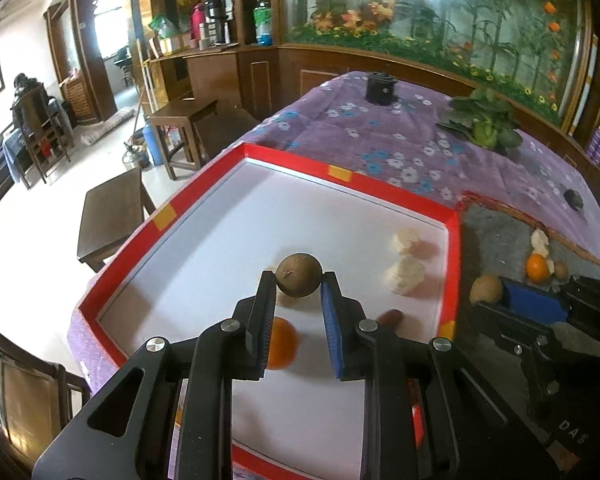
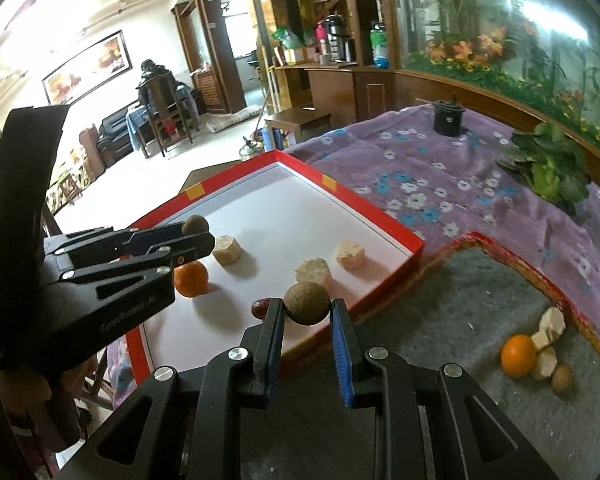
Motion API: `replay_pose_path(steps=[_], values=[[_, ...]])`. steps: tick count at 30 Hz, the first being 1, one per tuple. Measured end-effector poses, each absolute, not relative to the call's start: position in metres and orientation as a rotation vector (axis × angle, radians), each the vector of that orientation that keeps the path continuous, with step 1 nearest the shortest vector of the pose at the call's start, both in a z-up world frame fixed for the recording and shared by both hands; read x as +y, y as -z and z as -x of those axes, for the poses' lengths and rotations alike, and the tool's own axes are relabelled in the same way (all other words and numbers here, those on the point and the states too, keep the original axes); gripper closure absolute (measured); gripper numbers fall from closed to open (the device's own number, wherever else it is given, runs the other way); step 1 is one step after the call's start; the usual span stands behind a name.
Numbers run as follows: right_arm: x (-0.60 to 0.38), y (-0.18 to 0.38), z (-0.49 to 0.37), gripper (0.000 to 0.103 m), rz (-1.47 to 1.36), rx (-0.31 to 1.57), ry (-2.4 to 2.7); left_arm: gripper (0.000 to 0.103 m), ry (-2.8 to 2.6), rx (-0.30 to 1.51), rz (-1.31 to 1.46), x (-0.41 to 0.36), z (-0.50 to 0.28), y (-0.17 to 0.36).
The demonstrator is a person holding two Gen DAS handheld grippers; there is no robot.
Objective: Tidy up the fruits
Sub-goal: 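Carry both brown fruits into the white tray and open both grippers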
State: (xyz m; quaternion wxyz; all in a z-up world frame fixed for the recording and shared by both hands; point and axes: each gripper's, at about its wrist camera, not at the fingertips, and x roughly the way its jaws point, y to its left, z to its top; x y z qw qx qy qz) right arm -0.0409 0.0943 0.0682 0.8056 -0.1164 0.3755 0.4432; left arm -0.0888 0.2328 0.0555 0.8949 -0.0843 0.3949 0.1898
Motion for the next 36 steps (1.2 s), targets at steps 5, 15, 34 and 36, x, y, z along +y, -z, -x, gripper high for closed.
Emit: replay_pose_path(steps=[5, 15, 34, 36], values=[[0.110, -0.062, 0.039, 0.081, 0.269, 0.819, -0.967, 0.081, -0.409, 0.827, 0.211, 0.252, 0.085, -0.053], [0.145, -0.048, 0.034, 0.081, 0.315, 0.864, -1.018, 0.081, -0.422, 0.874, 0.280, 0.282, 0.063, -0.040], [0.170, -0.027, 0.031, 0.071, 0.337, 0.927, -1.067, 0.056, -0.465, 0.949, 0.318, 0.298, 0.045, -0.022], [0.167, -0.030, 0.033, 0.070, 0.332, 0.918, -1.068, 0.048, -0.474, 0.929, 0.312, 0.297, 0.048, -0.026]])
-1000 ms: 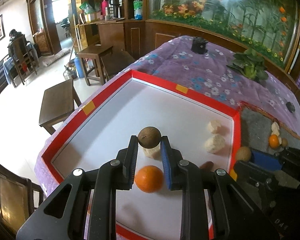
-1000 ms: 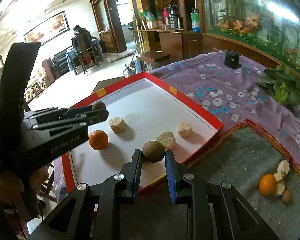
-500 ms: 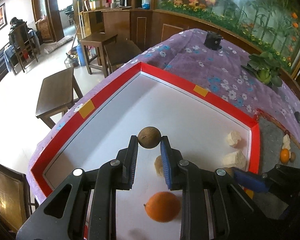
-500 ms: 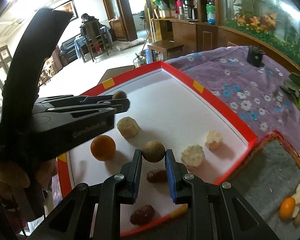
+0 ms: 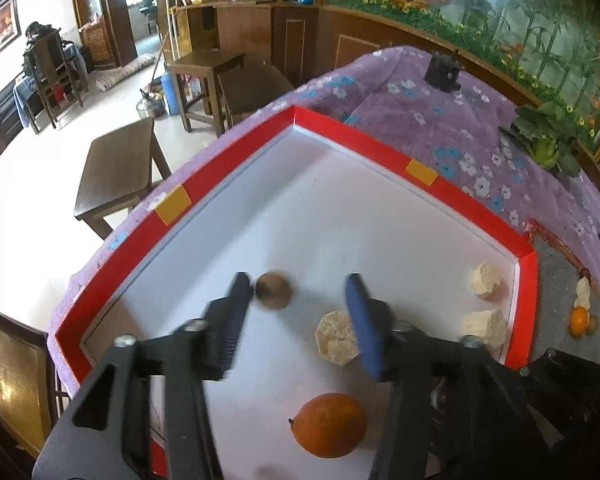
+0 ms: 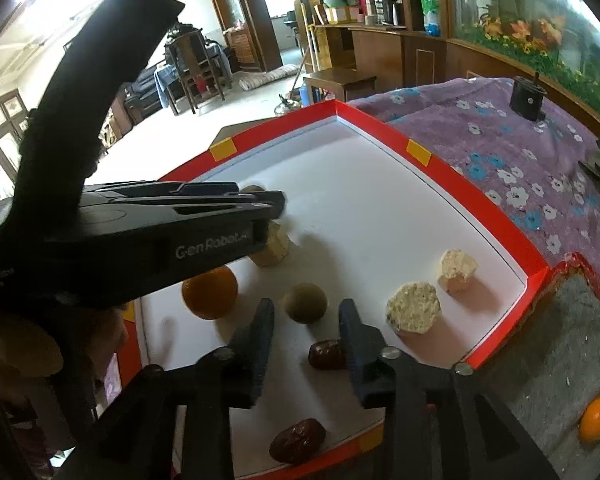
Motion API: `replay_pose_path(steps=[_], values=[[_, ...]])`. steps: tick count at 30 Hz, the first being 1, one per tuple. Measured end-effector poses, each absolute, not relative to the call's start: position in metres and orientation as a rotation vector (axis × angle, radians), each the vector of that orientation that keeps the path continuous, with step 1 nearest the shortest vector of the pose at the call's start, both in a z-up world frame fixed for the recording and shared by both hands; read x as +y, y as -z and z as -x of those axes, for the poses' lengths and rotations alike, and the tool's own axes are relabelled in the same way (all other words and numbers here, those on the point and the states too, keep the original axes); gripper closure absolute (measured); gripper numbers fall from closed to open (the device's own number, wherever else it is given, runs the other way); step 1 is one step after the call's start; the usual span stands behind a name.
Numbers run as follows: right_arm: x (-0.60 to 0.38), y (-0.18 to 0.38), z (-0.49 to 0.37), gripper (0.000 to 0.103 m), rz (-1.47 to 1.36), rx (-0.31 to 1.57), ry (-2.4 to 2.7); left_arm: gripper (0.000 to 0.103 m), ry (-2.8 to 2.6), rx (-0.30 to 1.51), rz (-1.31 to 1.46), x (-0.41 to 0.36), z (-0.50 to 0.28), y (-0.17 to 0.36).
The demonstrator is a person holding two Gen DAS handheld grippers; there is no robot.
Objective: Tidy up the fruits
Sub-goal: 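Carry both brown fruits into the white tray and open both grippers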
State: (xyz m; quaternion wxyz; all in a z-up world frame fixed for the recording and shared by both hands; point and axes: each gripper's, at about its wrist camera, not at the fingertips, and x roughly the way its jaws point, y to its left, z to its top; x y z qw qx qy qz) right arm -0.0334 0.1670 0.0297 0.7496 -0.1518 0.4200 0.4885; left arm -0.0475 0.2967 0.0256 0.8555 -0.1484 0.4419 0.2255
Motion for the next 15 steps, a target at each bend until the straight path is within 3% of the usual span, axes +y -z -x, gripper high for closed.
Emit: replay_pose_path(steps=[15], values=[[0.104, -0.055, 0.040, 0.062, 0.279, 0.849, -0.970, 0.046, -0.429, 0.876, 0.235, 0.245, 0.061, -0.049]])
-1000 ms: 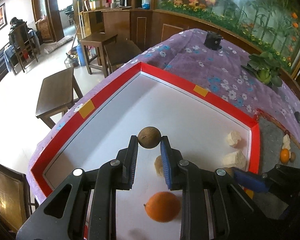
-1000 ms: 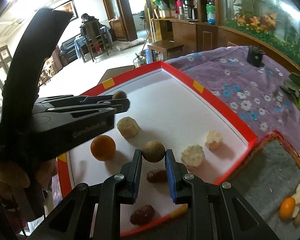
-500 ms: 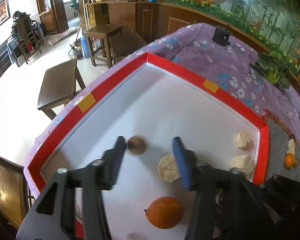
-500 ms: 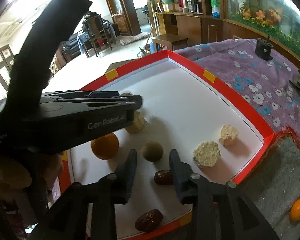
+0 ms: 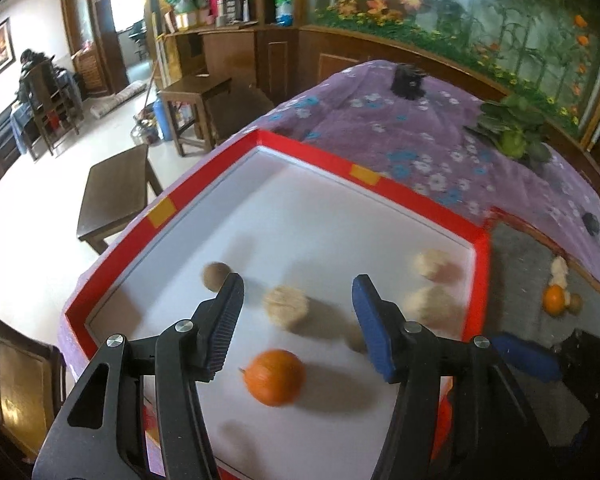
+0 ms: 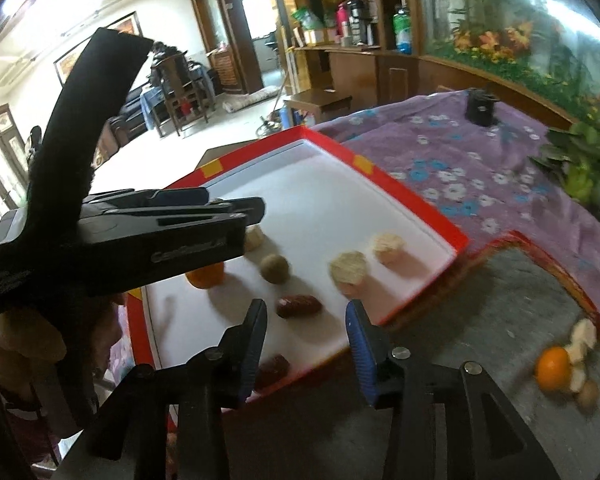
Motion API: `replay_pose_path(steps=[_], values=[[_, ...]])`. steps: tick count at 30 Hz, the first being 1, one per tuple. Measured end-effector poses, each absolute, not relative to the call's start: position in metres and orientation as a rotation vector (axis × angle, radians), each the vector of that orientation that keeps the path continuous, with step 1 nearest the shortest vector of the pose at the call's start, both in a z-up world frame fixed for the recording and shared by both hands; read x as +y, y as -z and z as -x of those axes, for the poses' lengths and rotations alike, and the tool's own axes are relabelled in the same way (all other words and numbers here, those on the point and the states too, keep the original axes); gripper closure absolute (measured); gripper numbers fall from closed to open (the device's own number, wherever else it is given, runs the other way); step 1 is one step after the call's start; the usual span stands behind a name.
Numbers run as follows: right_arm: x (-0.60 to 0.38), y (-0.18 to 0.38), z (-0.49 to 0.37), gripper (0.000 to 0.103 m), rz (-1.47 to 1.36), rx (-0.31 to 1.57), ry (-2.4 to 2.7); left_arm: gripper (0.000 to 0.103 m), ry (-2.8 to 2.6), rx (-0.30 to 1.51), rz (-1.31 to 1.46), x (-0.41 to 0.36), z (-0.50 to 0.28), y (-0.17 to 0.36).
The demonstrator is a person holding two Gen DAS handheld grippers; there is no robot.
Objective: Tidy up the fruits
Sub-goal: 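Move both open grippers back over the felt toward the orange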
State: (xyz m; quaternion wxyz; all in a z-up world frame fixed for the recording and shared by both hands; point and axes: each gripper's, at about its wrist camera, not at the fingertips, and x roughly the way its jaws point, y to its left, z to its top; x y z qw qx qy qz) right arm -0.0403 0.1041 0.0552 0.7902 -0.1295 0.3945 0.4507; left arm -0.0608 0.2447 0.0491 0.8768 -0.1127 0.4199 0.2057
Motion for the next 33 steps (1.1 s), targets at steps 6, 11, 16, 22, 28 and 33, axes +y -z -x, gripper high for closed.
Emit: replay_pose_path(steps=[6, 11, 16, 22, 28, 33], values=[[0.059, -0.058, 0.036, 0.055, 0.237, 0.848, -0.897, 0.046, -0.358, 0.871, 0.209, 0.208, 0.058, -0.056], [0.017, -0.053, 0.032, 0.054, 0.216, 0.865, -0.820, 0.046, -0.282, 0.882, 0.193, 0.171, 0.049, -0.058], [-0.030, -0.048, 0.023, 0.053, 0.179, 0.880, -0.726, 0.046, -0.216, 0.892, 0.160, 0.133, 0.039, -0.058], [-0.083, -0.042, 0.015, 0.052, 0.141, 0.889, -0.629, 0.046, -0.144, 0.916, 0.130, 0.093, 0.028, -0.052], [-0.117, -0.037, 0.006, 0.052, 0.071, 0.912, -0.594, 0.046, -0.091, 0.945, 0.101, 0.061, 0.014, -0.044], [-0.128, -0.036, 0.002, 0.052, 0.058, 0.906, -0.593, 0.046, -0.048, 0.956, 0.091, 0.046, -0.001, -0.037]])
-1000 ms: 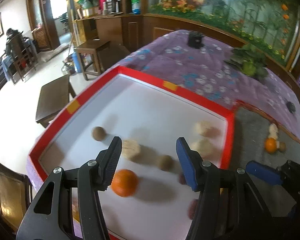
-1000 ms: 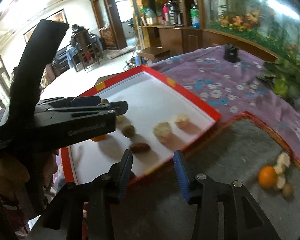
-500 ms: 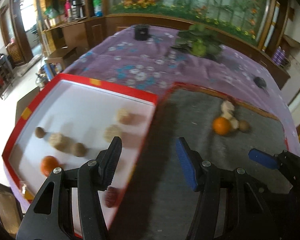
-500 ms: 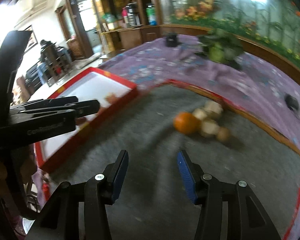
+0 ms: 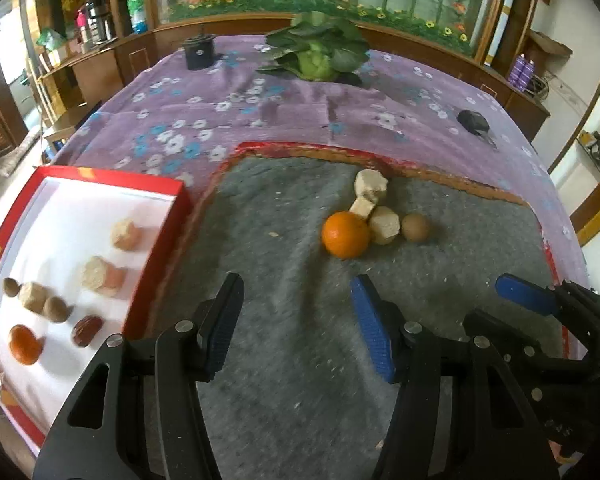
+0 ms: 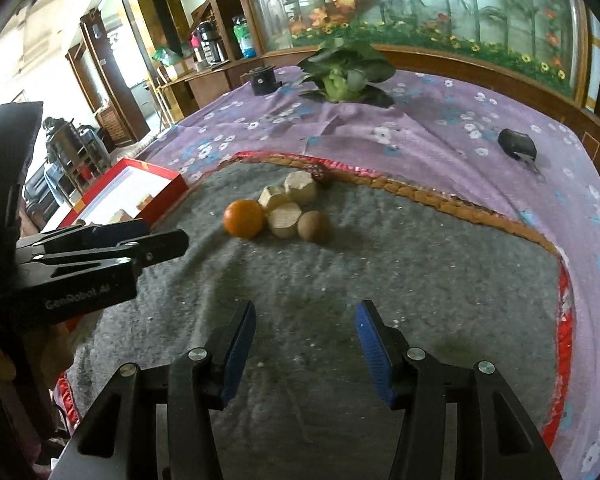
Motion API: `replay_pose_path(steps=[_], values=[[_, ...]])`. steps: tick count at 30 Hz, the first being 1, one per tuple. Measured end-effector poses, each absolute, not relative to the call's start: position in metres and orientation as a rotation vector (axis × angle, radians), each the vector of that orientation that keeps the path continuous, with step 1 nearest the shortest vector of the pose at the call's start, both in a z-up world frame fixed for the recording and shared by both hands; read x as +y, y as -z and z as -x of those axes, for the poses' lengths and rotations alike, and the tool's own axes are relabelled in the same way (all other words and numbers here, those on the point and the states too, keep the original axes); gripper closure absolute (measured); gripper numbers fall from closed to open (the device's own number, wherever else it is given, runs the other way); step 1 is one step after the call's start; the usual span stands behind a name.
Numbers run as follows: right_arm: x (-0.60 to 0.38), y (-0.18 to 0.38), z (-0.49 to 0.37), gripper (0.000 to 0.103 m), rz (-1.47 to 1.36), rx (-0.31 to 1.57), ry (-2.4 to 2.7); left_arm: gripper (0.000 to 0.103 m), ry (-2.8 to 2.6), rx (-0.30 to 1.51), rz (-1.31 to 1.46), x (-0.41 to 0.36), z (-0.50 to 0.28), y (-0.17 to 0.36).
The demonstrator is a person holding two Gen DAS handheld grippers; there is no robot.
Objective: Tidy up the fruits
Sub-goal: 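Move both open grippers back over the felt toward the orange, then grasp the orange with the left gripper while the right grasps a brown round fruit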
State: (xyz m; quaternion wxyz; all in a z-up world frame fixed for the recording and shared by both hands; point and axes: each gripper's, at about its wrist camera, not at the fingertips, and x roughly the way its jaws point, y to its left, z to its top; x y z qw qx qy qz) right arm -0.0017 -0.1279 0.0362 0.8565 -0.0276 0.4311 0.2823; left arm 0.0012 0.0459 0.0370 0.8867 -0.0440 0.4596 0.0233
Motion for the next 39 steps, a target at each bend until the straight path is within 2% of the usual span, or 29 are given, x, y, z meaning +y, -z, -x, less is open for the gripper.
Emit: replay_pose_path(steps=[25, 26, 28, 31, 39], values=[[-0.143, -0.029, -0.026, 0.052, 0.005, 0.922, -0.603, 0.047, 0.040, 0.991, -0.042, 0.022, -0.049, -0.007], [-0.143, -0.029, -0.026, 0.052, 0.005, 0.922, -0.602, 0.049, 0.041, 0.992, -0.043, 0.023, -0.050, -0.005], [-0.142, -0.030, -0.027, 0.052, 0.001, 0.921, -0.606, 0.060, 0.051, 0.988, -0.025, 0.026, -0.051, -0.006], [-0.139, -0.029, -0.028, 0.052, 0.012, 0.920, -0.615, 0.069, 0.069, 0.977, -0.006, 0.029, -0.050, -0.009], [-0.114, -0.026, -0.037, 0.052, 0.085, 0.903, -0.673, 0.072, 0.059, 0.955, 0.021, 0.035, -0.036, -0.019]])
